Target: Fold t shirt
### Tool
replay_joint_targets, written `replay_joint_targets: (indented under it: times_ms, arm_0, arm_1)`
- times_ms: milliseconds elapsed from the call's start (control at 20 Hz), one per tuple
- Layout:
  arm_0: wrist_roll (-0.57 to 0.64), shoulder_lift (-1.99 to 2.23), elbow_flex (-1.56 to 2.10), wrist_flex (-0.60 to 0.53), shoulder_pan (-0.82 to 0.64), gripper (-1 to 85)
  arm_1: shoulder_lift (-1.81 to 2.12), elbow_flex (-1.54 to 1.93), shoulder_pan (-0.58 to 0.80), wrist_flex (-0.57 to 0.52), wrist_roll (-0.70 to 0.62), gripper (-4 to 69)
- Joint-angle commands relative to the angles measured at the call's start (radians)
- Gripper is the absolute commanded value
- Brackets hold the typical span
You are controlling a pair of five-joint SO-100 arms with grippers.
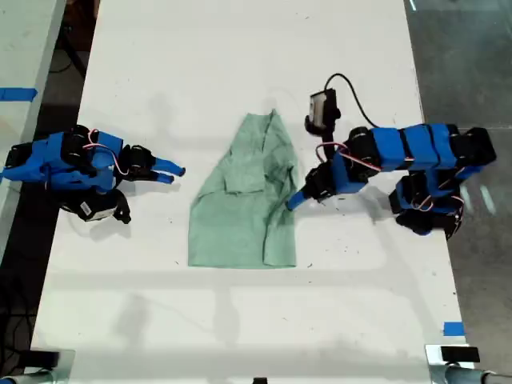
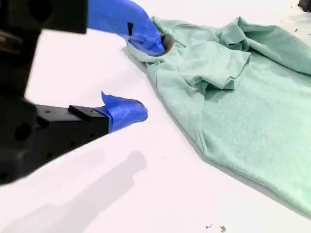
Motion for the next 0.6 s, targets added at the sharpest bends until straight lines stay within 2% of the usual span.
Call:
replay_joint_targets:
  times_ms: [0,100,150,300,400,450,550]
  arm_0:
    - [-0.015,0.006,-0.023,0.0,0.008,18.1]
    - [-0.015,0.006,-0.023,0.0,0.008,18.1]
    - [-0.015,0.006,-0.023,0.0,0.008,18.1]
    - [-0.015,0.006,-0.023,0.0,0.008,18.1]
    - [-0.015,0.006,-0.023,0.0,0.008,18.1]
    - [-0.015,0.006,-0.023,0.0,0.008,18.1]
    - [-0.015,0.006,-0.023,0.0,0.008,18.1]
  arm_1:
    - [0.288,0.318,0.012,-0.112,0.054,21.3]
    - [0.508,0.603,0.006,-0.216,0.091,5.2]
    - [0.626,0.739,0.005,-0.275,0.1,1.2]
    - [0.945,1.109,0.029,-0.397,0.08,1.2]
    - [1.143,1.313,0.067,-0.423,0.049,1.2]
    - [1.282,1.402,0.075,-0.408,0.031,1.2]
    - [1.574,1.571,0.097,-0.279,0.063,1.2]
